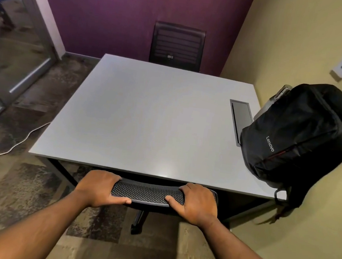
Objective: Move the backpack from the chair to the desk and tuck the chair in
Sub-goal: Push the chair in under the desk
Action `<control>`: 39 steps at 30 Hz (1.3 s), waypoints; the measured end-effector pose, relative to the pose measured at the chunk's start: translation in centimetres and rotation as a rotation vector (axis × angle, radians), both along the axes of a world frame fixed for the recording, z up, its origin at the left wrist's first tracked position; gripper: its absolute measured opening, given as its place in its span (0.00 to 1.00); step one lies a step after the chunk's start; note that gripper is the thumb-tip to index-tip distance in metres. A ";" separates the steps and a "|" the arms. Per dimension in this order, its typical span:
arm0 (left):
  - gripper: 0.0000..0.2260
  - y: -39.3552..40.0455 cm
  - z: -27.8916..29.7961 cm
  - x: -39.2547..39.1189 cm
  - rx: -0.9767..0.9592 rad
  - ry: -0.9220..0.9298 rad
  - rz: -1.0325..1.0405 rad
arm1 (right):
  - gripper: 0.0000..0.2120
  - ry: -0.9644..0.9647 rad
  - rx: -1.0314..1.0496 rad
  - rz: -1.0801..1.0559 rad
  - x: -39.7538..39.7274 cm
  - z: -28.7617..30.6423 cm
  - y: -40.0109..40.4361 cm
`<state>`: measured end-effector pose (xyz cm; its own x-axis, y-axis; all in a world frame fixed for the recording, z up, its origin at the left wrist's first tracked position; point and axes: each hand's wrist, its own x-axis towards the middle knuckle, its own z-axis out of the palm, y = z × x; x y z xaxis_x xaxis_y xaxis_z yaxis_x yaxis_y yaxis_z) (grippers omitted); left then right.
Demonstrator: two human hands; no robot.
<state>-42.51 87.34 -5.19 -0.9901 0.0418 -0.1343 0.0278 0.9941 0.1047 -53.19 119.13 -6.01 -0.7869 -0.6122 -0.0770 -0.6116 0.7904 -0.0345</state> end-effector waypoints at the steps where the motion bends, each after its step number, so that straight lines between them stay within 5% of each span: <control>1: 0.43 -0.2 -0.1 -0.2 0.000 -0.002 -0.003 | 0.45 0.004 -0.003 -0.004 0.0 -0.1 -0.1; 28: 0.45 -2.0 -1.1 -0.2 0.025 -0.055 -0.009 | 0.41 -0.085 0.019 -0.047 1.0 0.7 -1.7; 36: 0.47 -1.5 1.0 -0.1 0.026 -0.185 0.057 | 0.58 -0.222 0.120 -0.049 1.1 3.4 -2.5; 39: 0.52 -1.0 2.2 -0.4 0.030 -0.257 0.066 | 0.54 -0.335 0.165 -0.081 0.6 4.6 -2.8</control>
